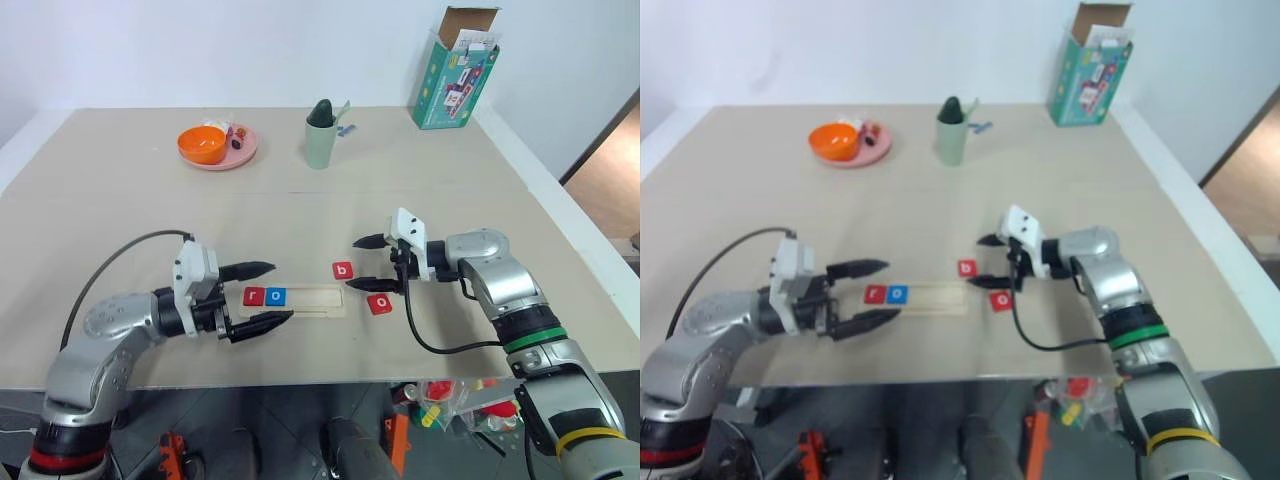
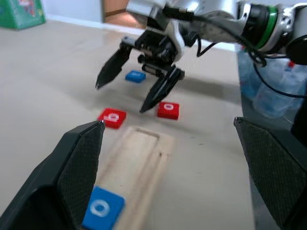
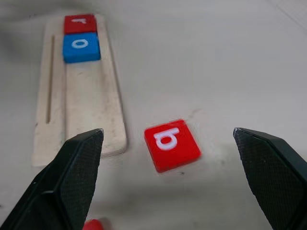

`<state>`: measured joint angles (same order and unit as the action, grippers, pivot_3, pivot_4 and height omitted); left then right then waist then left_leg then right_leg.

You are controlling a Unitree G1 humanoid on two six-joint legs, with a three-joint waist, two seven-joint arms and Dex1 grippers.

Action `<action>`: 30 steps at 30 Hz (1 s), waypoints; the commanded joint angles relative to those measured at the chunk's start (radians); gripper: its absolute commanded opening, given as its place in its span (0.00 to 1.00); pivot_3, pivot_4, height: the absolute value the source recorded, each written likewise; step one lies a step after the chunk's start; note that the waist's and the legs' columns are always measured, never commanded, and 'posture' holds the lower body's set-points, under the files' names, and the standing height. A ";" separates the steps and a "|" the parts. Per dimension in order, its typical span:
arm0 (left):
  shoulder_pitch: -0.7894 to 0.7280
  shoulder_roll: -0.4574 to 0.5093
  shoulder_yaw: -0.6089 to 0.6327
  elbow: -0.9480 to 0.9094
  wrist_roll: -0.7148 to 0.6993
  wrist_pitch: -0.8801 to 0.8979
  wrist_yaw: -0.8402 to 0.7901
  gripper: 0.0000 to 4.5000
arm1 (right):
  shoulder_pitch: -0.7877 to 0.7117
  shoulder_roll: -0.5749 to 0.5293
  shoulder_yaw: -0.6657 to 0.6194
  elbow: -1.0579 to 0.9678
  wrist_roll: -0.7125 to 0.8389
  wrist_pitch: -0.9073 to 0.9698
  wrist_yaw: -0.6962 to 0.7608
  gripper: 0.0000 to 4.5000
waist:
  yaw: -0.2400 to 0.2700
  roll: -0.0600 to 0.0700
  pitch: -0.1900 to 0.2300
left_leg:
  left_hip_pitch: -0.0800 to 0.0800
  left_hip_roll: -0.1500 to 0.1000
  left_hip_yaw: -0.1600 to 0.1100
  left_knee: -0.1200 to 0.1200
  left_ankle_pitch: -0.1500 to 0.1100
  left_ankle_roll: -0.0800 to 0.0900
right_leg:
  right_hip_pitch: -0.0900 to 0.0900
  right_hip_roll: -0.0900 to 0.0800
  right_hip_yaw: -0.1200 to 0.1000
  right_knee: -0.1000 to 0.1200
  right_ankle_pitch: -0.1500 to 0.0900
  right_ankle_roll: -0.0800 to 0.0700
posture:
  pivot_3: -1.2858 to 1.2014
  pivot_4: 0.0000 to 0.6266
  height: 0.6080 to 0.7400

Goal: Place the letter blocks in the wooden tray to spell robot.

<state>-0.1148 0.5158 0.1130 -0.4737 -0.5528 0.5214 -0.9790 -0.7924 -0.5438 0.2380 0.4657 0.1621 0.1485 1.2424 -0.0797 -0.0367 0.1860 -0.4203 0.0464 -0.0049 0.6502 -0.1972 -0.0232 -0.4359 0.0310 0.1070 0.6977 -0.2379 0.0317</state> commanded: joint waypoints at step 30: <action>0.094 0.026 -0.055 -0.073 0.041 -0.092 0.178 1.00 | -0.144 0.097 -0.031 0.352 -0.103 -0.207 0.057 0.26 | -0.002 0.000 0.000 | 0.001 0.000 0.003 -0.001 0.001 0.000 | 0.000 0.000 0.003 0.000 -0.001 -0.003 | 0.52 0.24 1.00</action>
<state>-0.0286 0.5399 0.0444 -0.5317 -0.5210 0.4589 -0.8118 -0.9094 -0.4465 0.2342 0.8500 0.0430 -0.0522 1.2840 -0.0816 -0.0366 0.1860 -0.4194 0.0464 -0.0024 0.6494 -0.1961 -0.0235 -0.4361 0.0312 0.1098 0.6975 -0.2391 0.0284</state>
